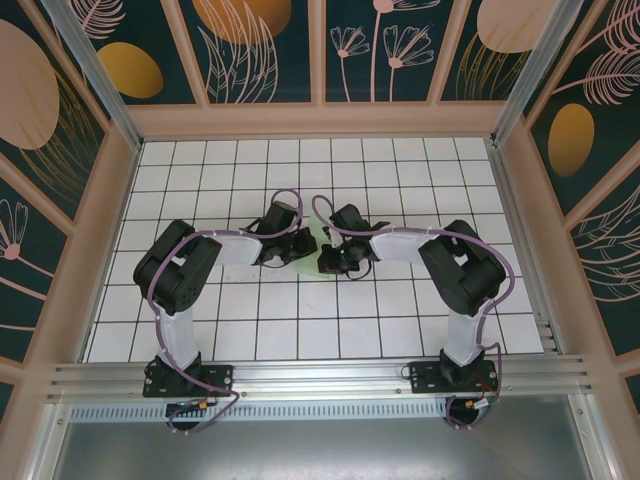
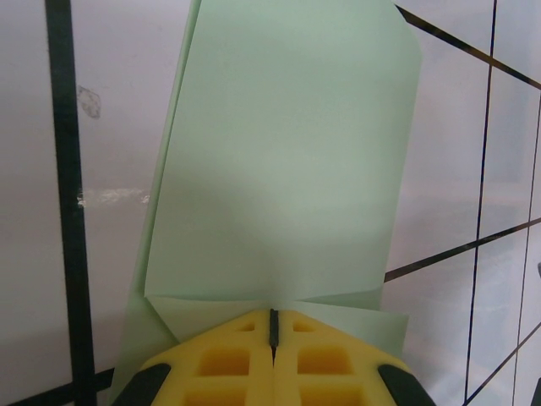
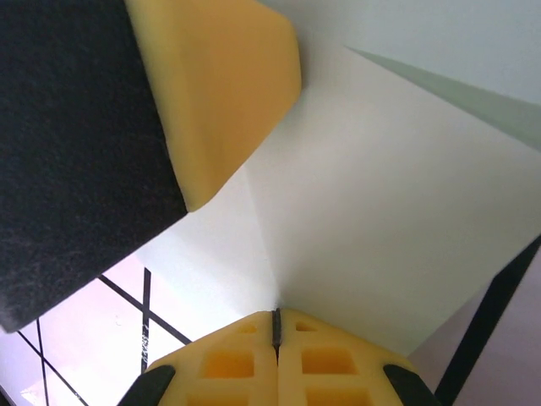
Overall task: Fold a paper plane with a square sheet of paper (pick it up from the middle)
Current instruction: Fold the triangle a second time at the center of the table.
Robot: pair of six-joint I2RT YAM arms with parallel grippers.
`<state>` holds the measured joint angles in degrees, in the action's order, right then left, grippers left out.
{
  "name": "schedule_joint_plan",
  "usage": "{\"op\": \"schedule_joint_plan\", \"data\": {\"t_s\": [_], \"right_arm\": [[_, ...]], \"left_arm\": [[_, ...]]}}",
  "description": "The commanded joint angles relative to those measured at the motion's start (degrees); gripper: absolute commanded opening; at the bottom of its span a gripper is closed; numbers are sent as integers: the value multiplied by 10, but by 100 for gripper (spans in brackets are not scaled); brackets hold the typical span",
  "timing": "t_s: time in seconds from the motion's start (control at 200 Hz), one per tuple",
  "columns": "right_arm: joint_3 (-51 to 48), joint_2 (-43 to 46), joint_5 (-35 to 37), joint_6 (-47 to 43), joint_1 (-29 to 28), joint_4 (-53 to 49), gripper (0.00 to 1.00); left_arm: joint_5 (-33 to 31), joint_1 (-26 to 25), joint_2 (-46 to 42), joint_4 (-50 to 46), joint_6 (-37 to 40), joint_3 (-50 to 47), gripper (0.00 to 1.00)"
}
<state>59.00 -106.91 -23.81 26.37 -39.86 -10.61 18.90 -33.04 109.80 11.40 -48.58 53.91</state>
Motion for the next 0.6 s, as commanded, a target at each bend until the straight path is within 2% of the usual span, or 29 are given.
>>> {"op": "schedule_joint_plan", "data": {"t_s": [0.0, 0.245, 0.595], "right_arm": [[6, -8, 15, -21, -3, -47, 3], [-14, 2, 0, -25, -3, -49, 3], [-87, 60, -12, -25, -2, -49, 3]], "left_arm": [[-40, -4, 29, -66, -6, -23, 5], [-45, -4, 30, -73, -6, -23, 5], [-52, -4, 32, -78, -5, -27, 5]]}}
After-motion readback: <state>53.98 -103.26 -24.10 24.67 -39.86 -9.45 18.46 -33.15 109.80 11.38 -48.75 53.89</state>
